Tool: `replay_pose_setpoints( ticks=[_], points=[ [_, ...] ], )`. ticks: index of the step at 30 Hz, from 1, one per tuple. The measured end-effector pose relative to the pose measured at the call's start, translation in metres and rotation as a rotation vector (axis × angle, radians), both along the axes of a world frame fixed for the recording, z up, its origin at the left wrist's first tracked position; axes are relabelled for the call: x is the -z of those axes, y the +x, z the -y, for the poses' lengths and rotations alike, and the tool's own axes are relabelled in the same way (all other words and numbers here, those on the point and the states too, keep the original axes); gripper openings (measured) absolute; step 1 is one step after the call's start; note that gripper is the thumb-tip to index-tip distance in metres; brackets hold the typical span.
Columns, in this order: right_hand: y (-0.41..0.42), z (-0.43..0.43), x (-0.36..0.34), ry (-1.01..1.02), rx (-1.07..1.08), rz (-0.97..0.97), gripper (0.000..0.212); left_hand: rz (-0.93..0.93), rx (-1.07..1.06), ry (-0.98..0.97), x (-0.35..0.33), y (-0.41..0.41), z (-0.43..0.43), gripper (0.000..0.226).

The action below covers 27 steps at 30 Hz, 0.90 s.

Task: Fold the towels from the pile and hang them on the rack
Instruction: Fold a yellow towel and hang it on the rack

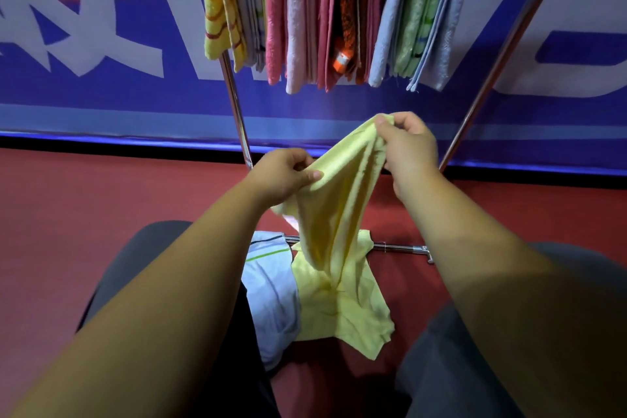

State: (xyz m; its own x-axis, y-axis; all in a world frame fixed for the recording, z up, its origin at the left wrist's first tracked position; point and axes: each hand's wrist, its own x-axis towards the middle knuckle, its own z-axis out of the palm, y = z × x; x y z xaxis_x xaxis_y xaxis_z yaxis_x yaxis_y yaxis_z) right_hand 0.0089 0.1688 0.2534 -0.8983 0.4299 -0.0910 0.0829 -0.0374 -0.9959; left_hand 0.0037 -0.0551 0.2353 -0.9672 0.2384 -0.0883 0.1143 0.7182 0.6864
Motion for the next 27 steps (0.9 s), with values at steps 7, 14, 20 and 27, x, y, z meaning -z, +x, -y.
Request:
replay_pose_setpoints(
  ticks=[7, 14, 20, 27],
  points=[
    [-0.001, -0.030, -0.003, -0.280, 0.204, 0.000, 0.012, 0.017, 0.061, -0.412, 0.011, -0.001, 0.012, 0.017],
    [0.006, -0.029, -0.015, -0.370, 0.044, 0.021, 0.004, -0.004, -0.034, -0.421, 0.011, -0.001, 0.013, 0.035],
    [0.030, -0.009, -0.028, -0.285, -0.704, 0.232, 0.018, -0.197, -0.003, 0.023, -0.001, -0.003, 0.000, 0.043],
    [0.022, 0.002, -0.001, -0.207, -0.703, 0.255, 0.015, 0.029, 0.060, 0.578, -0.009, 0.013, -0.012, 0.031]
  ],
)
